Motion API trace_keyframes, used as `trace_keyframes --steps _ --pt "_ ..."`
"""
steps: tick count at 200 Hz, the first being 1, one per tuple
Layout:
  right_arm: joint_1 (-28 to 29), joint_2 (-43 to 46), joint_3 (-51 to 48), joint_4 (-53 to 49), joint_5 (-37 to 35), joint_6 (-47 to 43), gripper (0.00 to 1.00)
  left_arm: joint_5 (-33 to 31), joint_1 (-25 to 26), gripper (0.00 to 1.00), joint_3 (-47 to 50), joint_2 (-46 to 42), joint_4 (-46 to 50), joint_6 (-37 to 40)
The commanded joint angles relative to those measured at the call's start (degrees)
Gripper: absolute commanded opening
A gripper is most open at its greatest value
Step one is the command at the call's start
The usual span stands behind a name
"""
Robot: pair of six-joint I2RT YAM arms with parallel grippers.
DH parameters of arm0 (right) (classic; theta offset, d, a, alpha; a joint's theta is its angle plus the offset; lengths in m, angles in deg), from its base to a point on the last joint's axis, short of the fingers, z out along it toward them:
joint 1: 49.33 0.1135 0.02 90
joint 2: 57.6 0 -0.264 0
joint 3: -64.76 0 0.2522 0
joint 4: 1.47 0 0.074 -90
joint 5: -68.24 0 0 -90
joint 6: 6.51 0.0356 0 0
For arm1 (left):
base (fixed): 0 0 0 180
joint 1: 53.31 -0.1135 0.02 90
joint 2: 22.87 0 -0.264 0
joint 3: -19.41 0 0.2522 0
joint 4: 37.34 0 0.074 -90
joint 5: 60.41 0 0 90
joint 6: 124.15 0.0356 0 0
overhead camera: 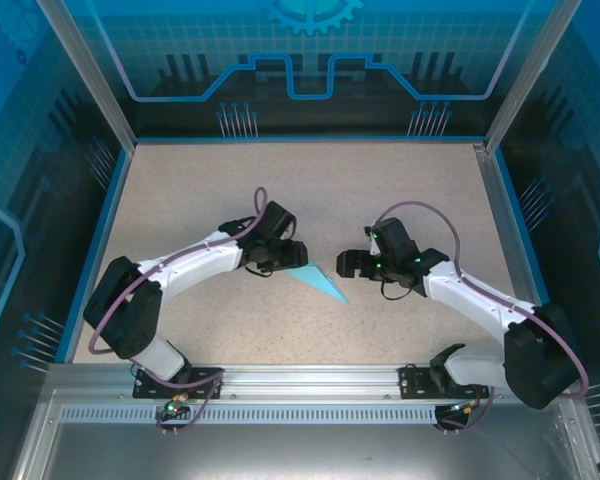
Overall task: Fold a paper plane with a square sheet of paper (pick it up from the middle)
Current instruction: Fold the wing for the fifth time at the center of the table, then move a paper plane to the center of the table.
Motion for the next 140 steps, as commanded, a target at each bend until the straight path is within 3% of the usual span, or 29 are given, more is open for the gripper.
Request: trace_keyframes --steps 1,75,140 --pt "-2.03 2.82 -2.79 -3.43 -6.83 1.16 0.99 -4.58 2.92 0.65 -3.57 3.94 4.99 -5.29" --pt "-4.84 6.42 -6.73 -5.09 -10.49 2.58 1.0 -14.6 10.31 0.68 -24.84 22.78 19.84 -5.77" --pt "-6.35 7.83 -8.19 -4.69 -10.17 2.71 1.0 -11.72 10.76 0.63 -26.22 23.81 21.62 -3.9"
